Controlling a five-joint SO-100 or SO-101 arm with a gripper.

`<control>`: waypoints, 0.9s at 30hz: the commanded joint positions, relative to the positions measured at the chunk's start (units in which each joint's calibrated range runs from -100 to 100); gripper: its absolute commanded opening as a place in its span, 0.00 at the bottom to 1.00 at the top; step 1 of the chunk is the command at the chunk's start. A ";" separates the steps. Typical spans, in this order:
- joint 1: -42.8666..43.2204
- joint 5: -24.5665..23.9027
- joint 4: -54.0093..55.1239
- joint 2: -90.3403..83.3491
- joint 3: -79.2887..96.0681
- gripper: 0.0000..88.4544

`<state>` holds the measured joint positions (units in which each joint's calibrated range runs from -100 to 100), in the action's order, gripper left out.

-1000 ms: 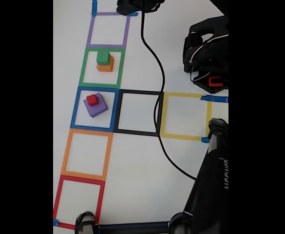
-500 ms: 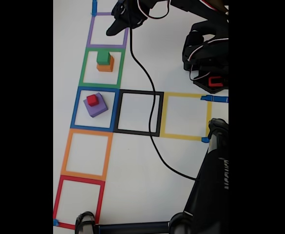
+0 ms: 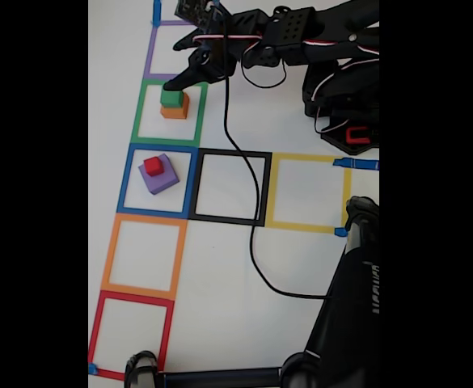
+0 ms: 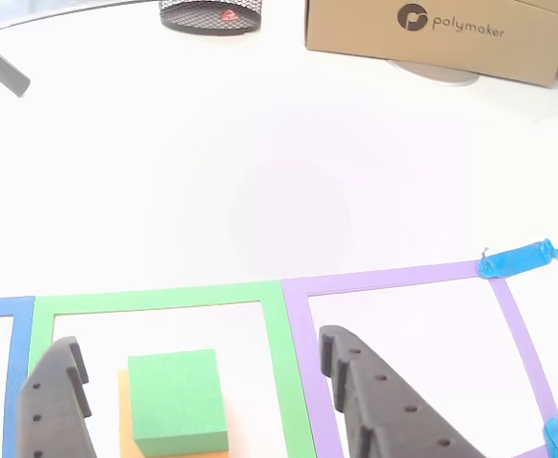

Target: Tower of hanoi

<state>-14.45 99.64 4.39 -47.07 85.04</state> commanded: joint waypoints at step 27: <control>0.17 0.36 51.15 45.25 0.14 0.35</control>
<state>-14.45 99.64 52.76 -3.17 87.34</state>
